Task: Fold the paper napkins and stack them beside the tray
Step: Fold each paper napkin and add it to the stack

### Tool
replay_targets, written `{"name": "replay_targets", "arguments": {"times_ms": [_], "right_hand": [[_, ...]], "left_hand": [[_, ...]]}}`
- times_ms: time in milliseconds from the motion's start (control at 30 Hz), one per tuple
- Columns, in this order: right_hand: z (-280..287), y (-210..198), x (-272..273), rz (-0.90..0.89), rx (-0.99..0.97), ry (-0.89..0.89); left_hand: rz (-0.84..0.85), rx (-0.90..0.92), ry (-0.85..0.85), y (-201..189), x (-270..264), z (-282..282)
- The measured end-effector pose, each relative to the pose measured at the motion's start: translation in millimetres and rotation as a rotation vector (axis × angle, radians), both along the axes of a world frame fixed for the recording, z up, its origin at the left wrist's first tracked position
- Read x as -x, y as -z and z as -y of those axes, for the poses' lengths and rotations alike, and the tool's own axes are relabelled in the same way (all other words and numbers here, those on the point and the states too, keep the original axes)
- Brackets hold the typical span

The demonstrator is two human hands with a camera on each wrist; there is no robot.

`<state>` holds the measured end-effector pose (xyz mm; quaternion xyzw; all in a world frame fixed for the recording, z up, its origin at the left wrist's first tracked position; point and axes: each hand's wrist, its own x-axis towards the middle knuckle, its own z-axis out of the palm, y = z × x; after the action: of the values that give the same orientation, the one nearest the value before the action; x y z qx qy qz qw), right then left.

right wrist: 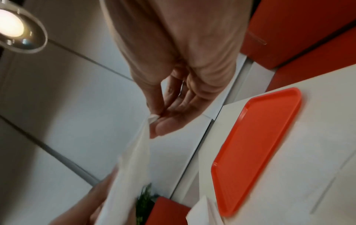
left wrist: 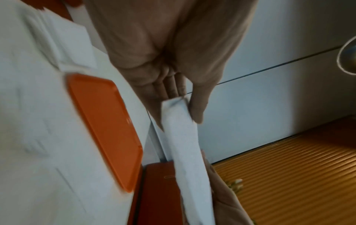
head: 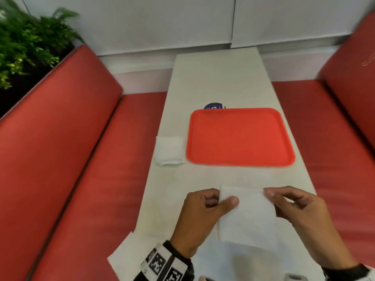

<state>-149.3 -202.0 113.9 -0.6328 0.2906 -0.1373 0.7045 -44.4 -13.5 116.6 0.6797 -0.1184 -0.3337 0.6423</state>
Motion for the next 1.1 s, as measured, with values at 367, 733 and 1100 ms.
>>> {"name": "replay_targets", "arguments": {"times_ms": [367, 733, 1100], "right_hand": [[-32.4, 58.8, -18.7, -0.300, 0.136, 0.262], [-41.1, 145.1, 29.4, -0.754, 0.583, 0.233], [-39.8, 189.6, 24.8, -0.739, 0.943, -0.039]], "left_hand": [[0.189, -0.282, -0.275, 97.4, -257.9, -53.9], [0.624, -0.797, -0.299, 138.0, -301.8, -31.8], [0.861, -0.471, 0.423, 126.9, -93.2, -8.1]]}}
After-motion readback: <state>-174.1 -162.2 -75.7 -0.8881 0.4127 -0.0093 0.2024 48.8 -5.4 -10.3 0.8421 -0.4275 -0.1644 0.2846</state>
